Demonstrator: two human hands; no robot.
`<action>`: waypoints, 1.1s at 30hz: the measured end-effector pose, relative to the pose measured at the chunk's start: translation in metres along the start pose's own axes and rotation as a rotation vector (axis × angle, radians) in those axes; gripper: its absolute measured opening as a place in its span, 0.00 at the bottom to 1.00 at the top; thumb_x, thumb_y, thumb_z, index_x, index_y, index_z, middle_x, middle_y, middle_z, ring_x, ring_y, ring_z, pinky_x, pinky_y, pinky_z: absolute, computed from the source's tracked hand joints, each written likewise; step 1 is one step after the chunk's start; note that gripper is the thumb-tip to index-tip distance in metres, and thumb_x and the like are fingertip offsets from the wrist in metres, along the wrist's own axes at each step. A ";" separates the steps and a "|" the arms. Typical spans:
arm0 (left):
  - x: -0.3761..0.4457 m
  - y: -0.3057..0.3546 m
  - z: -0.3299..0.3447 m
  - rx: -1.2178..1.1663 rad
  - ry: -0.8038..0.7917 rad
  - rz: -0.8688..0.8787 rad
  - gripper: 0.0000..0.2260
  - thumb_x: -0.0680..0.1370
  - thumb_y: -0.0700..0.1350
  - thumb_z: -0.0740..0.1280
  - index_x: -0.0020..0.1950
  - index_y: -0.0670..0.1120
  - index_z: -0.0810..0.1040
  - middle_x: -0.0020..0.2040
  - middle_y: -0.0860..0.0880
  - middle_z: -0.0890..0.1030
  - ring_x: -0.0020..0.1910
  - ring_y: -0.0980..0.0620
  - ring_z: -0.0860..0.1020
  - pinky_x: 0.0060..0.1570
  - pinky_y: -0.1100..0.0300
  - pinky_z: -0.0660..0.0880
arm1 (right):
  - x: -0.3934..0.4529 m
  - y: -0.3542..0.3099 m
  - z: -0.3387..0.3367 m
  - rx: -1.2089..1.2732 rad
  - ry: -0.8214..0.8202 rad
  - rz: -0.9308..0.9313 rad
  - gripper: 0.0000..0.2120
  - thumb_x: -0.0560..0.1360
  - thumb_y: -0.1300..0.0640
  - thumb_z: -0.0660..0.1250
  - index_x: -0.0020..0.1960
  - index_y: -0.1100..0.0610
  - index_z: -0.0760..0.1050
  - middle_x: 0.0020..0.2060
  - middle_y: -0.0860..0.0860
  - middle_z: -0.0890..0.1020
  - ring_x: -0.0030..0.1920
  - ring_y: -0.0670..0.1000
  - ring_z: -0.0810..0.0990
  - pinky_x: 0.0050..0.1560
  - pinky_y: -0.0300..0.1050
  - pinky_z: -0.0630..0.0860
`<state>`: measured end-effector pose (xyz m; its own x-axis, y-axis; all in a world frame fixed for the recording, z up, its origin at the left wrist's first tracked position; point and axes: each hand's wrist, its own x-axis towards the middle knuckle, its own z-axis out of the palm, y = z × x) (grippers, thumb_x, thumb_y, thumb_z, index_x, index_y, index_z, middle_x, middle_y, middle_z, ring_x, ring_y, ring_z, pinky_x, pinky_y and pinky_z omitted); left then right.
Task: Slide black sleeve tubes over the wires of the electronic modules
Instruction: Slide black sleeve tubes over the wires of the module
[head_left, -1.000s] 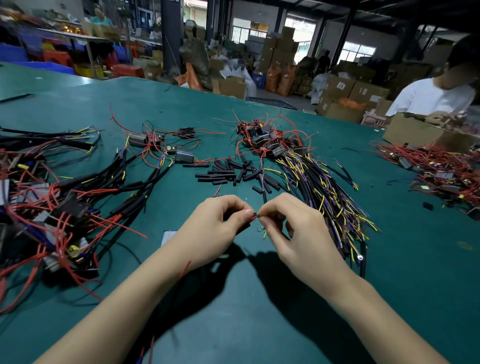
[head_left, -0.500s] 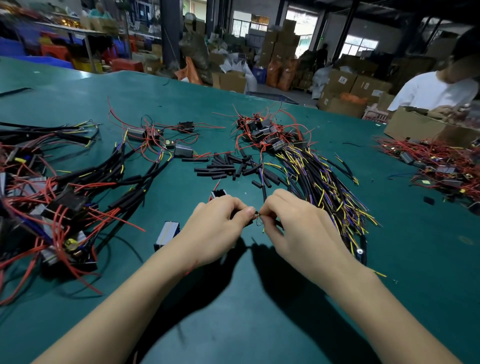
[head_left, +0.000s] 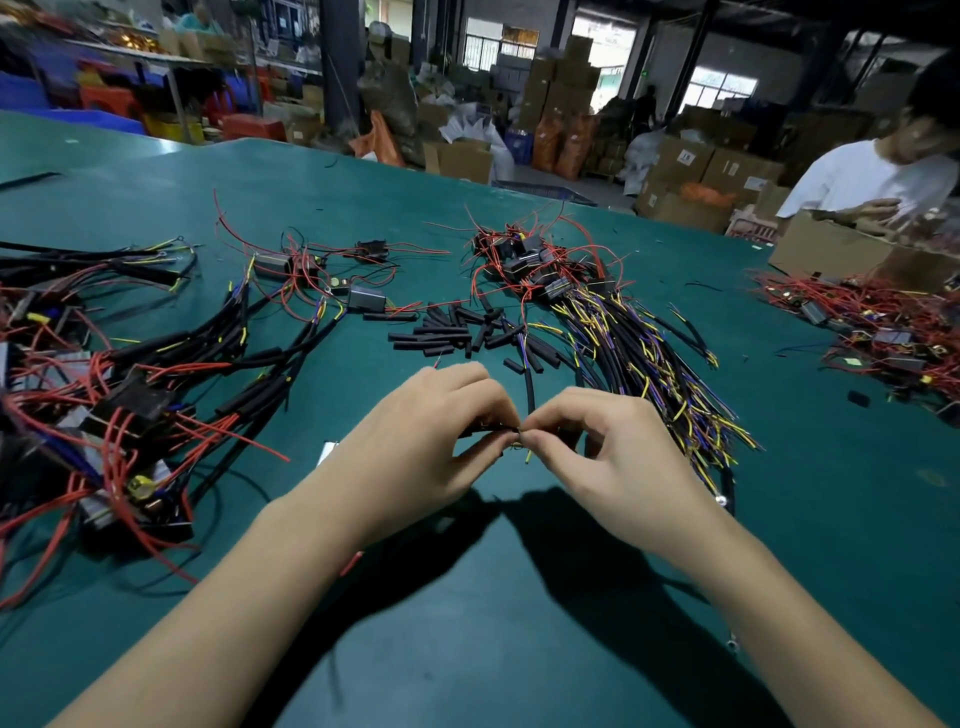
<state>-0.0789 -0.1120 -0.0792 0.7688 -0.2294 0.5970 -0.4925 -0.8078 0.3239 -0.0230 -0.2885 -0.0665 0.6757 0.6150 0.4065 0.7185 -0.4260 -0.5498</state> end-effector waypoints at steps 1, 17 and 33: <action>0.000 0.000 0.000 0.002 -0.002 0.009 0.02 0.75 0.42 0.70 0.44 0.44 0.80 0.40 0.51 0.77 0.38 0.55 0.73 0.41 0.56 0.72 | 0.000 0.000 0.000 0.002 -0.002 0.000 0.04 0.73 0.61 0.71 0.40 0.56 0.82 0.33 0.45 0.79 0.33 0.40 0.74 0.35 0.28 0.65; -0.002 0.001 -0.005 -0.180 -0.060 -0.025 0.03 0.74 0.41 0.68 0.45 0.43 0.81 0.37 0.50 0.77 0.34 0.57 0.73 0.36 0.63 0.73 | -0.002 -0.002 0.002 0.243 -0.057 0.194 0.06 0.73 0.61 0.70 0.37 0.56 0.81 0.31 0.51 0.82 0.28 0.39 0.71 0.32 0.29 0.65; 0.001 0.000 -0.005 -0.085 -0.090 0.044 0.03 0.73 0.39 0.70 0.42 0.40 0.82 0.37 0.48 0.77 0.34 0.61 0.69 0.35 0.66 0.71 | -0.002 -0.001 0.003 0.357 -0.133 0.282 0.06 0.74 0.61 0.70 0.38 0.56 0.81 0.32 0.50 0.81 0.32 0.44 0.73 0.35 0.35 0.69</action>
<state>-0.0802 -0.1099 -0.0747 0.7771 -0.3147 0.5450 -0.5566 -0.7478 0.3619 -0.0256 -0.2878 -0.0688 0.7924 0.5979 0.1211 0.3926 -0.3479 -0.8514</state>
